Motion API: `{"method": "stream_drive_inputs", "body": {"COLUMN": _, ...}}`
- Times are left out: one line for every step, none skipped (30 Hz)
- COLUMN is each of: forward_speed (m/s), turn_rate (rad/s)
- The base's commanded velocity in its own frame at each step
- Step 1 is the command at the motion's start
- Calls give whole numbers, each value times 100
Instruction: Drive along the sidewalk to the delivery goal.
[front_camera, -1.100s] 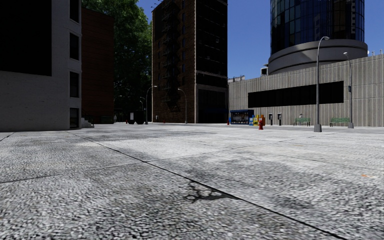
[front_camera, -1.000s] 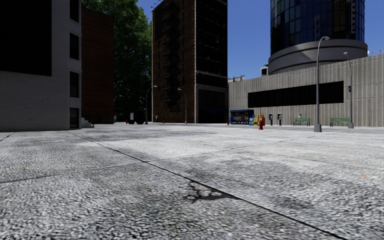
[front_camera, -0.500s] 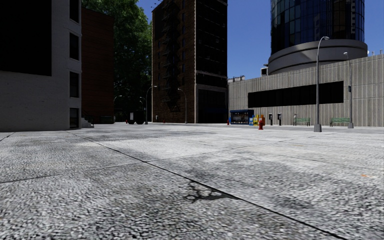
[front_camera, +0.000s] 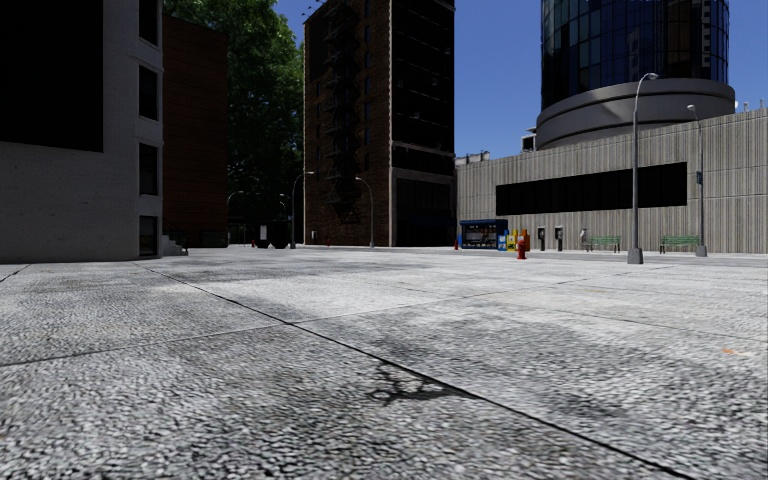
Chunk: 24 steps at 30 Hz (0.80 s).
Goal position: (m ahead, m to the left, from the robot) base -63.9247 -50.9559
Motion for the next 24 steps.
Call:
{"method": "stream_drive_inputs", "body": {"forward_speed": 0, "turn_rate": 29}}
{"method": "stream_drive_inputs", "body": {"forward_speed": 0, "turn_rate": 29}}
{"method": "stream_drive_inputs", "body": {"forward_speed": 0, "turn_rate": 32}}
{"method": "stream_drive_inputs", "body": {"forward_speed": 0, "turn_rate": 32}}
{"method": "stream_drive_inputs", "body": {"forward_speed": 0, "turn_rate": 45}}
{"method": "stream_drive_inputs", "body": {"forward_speed": 0, "turn_rate": 60}}
{"method": "stream_drive_inputs", "body": {"forward_speed": 0, "turn_rate": 66}}
{"method": "stream_drive_inputs", "body": {"forward_speed": 0, "turn_rate": 71}}
{"method": "stream_drive_inputs", "body": {"forward_speed": 0, "turn_rate": 73}}
{"method": "stream_drive_inputs", "body": {"forward_speed": 0, "turn_rate": 80}}
{"method": "stream_drive_inputs", "body": {"forward_speed": 0, "turn_rate": 101}}
{"method": "stream_drive_inputs", "body": {"forward_speed": 0, "turn_rate": 101}}
{"method": "stream_drive_inputs", "body": {"forward_speed": 0, "turn_rate": 112}}
{"method": "stream_drive_inputs", "body": {"forward_speed": 0, "turn_rate": 115}}
{"method": "stream_drive_inputs", "body": {"forward_speed": 0, "turn_rate": 115}}
{"method": "stream_drive_inputs", "body": {"forward_speed": 0, "turn_rate": 116}}
{"method": "stream_drive_inputs", "body": {"forward_speed": 0, "turn_rate": 116}}
{"method": "stream_drive_inputs", "body": {"forward_speed": 0, "turn_rate": 116}}
{"method": "stream_drive_inputs", "body": {"forward_speed": 0, "turn_rate": 116}}
{"method": "stream_drive_inputs", "body": {"forward_speed": 0, "turn_rate": 116}}
{"method": "stream_drive_inputs", "body": {"forward_speed": 0, "turn_rate": 116}}
{"method": "stream_drive_inputs", "body": {"forward_speed": 0, "turn_rate": 116}}
{"method": "stream_drive_inputs", "body": {"forward_speed": 0, "turn_rate": 116}}
{"method": "stream_drive_inputs", "body": {"forward_speed": 0, "turn_rate": 116}}
